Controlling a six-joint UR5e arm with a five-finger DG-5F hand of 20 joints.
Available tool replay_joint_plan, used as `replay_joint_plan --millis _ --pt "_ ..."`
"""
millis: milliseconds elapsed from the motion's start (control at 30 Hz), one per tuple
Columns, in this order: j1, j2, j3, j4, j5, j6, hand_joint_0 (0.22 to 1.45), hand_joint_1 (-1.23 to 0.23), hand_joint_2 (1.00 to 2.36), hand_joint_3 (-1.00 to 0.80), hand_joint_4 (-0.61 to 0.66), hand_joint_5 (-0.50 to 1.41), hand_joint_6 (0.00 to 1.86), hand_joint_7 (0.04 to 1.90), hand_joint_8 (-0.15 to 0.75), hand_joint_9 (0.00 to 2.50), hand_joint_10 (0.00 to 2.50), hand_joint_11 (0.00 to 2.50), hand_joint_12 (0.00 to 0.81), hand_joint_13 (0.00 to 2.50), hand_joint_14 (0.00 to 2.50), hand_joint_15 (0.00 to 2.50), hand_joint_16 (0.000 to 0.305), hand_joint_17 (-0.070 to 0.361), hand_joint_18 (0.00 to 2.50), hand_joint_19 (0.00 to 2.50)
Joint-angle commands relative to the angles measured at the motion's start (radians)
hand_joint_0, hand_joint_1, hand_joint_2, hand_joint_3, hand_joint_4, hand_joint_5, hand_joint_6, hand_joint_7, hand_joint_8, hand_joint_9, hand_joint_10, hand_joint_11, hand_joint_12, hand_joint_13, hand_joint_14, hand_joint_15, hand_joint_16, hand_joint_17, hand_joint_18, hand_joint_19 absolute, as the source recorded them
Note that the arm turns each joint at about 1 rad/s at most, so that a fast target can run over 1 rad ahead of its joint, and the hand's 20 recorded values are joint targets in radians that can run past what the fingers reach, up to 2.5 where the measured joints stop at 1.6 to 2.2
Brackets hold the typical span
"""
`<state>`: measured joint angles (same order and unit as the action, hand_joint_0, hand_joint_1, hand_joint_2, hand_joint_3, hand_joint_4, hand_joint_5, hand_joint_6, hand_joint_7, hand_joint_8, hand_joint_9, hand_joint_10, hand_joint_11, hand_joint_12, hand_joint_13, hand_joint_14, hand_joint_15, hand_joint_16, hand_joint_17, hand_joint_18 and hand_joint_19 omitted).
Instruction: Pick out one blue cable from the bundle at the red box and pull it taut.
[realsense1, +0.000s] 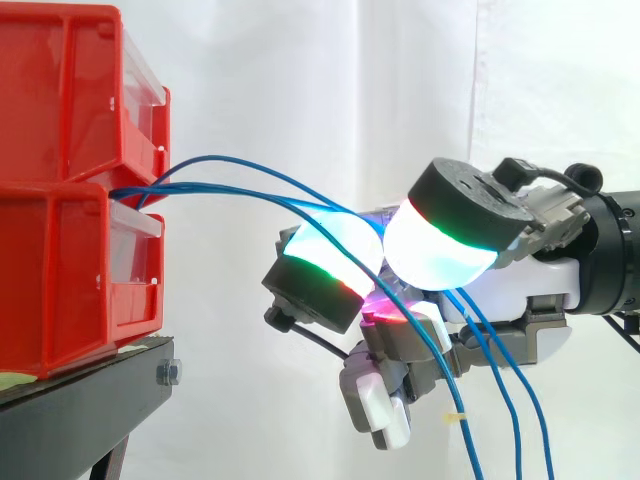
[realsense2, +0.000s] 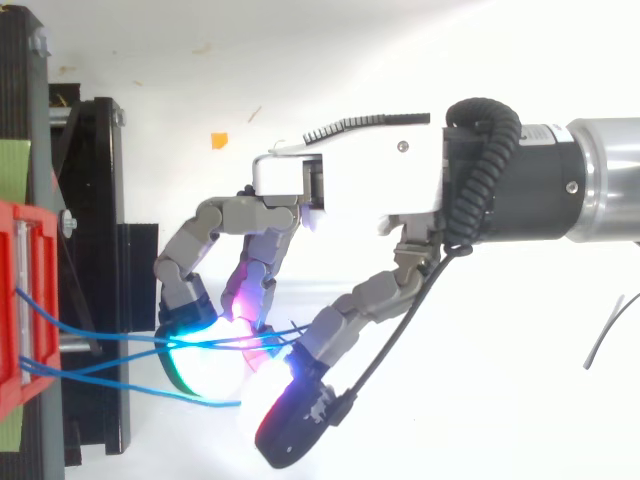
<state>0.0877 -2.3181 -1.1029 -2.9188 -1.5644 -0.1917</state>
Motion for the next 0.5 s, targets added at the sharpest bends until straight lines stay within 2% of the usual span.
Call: replay_joint_plan --millis 0,233,300,333,467 --pt "-0.002 0.000 0.000 0.001 -0.002 0.000 0.60 -1.04 1.00 -0.50 -0.05 -0.11 0.94 0.97 0.279 1.22 0.03 0.87 0.322 0.97 0.02 0.56 0.042 0.095 0.79 0.64" --pt "-0.002 0.000 0.000 0.000 -0.002 0.000 0.47 -0.95 1.00 -0.50 -0.02 -0.10 0.93 0.91 0.298 1.23 0.03 0.86 0.348 0.99 0.02 0.54 0.048 0.108 0.83 0.63" --pt "-0.002 0.000 0.000 0.000 -0.002 0.000 0.44 -0.80 1.00 -0.50 0.00 -0.10 0.91 0.86 0.313 1.24 0.03 0.84 0.365 1.00 0.02 0.53 0.051 0.115 0.85 0.63" --pt "-0.003 0.000 0.000 0.000 -0.002 0.000 0.44 -0.78 1.00 -0.50 0.00 -0.10 0.91 0.86 0.320 1.25 0.03 0.84 0.363 1.00 0.02 0.54 0.052 0.116 0.85 0.63" --pt "-0.002 0.000 0.002 0.001 -0.002 0.000 0.47 -0.51 1.00 -0.50 0.01 -0.09 0.87 0.87 0.302 1.27 0.03 0.82 0.360 1.00 0.02 0.53 0.050 0.113 0.83 0.65"
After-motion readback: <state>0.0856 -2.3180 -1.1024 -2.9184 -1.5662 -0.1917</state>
